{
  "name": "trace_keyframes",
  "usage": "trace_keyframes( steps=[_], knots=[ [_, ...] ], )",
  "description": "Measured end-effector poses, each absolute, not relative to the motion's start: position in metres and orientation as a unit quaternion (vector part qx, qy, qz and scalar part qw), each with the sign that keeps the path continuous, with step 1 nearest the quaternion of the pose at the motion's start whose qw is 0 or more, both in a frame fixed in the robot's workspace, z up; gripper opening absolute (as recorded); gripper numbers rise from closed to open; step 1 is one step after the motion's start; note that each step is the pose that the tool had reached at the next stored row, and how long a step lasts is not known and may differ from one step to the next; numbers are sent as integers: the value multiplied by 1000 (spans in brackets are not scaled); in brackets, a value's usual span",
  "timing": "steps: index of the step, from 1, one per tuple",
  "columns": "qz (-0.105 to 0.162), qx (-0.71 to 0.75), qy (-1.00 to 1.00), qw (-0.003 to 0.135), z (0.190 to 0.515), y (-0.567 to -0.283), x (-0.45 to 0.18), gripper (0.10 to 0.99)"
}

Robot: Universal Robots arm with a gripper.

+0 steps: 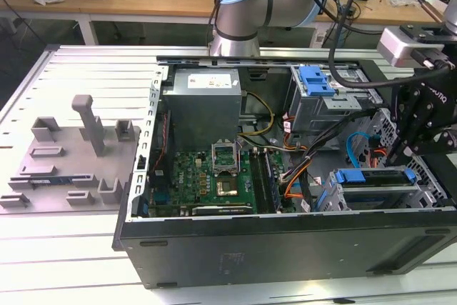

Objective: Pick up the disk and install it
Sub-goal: 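Insert the first disk wire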

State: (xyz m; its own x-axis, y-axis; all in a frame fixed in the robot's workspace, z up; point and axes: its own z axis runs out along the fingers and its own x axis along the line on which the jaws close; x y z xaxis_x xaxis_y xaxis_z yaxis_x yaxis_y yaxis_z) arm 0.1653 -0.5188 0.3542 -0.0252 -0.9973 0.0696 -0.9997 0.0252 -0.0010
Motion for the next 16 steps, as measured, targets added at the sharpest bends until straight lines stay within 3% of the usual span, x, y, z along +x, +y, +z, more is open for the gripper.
trace_keyframes(
  steps=[16],
  knots=[
    [24, 691, -722, 25, 354, -522, 165, 165]
  ],
)
